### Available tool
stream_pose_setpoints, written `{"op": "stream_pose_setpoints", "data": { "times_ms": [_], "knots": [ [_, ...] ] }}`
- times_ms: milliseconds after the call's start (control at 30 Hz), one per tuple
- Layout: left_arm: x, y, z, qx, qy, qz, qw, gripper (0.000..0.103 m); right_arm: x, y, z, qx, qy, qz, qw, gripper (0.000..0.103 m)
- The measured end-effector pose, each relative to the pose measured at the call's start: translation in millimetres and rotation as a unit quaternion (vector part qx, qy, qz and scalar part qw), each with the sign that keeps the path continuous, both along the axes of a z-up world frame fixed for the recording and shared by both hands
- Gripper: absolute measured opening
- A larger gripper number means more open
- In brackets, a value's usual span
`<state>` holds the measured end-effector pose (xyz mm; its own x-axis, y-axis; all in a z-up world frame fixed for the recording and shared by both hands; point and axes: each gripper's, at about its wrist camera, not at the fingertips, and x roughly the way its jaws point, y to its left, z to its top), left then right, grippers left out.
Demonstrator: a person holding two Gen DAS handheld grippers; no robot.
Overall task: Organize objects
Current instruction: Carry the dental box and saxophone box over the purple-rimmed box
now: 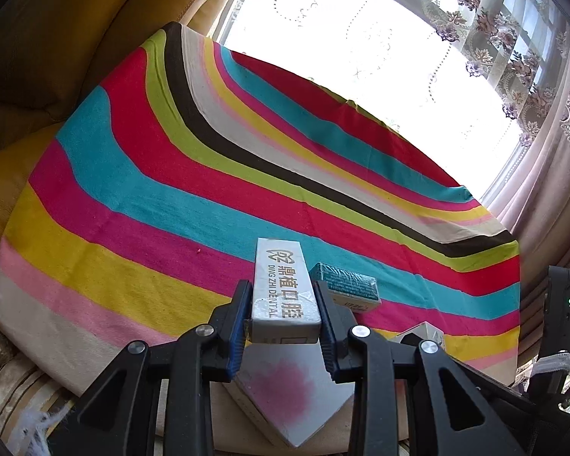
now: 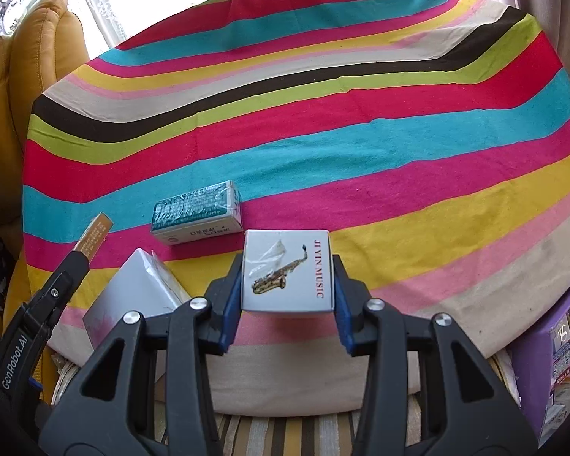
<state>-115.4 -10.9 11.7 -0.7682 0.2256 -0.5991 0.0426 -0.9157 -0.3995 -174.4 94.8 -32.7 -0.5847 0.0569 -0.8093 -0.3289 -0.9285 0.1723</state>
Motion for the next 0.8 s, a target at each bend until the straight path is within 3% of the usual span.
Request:
{"op": "stream_pose_setpoints", "data": {
  "times_ms": [367, 800],
  "knots": [
    [12, 48, 18, -0.012, 0.040, -0.102, 0.9940, 0.034, 44, 34, 11, -0.020, 0.023, -0.029, 0.999, 0.045],
    [30, 118, 24, -0.006, 0.031, -0.211, 0.9771, 0.034, 105, 85, 19, -0.036, 0.038, -0.070, 0.996, 0.045]
  ]
}}
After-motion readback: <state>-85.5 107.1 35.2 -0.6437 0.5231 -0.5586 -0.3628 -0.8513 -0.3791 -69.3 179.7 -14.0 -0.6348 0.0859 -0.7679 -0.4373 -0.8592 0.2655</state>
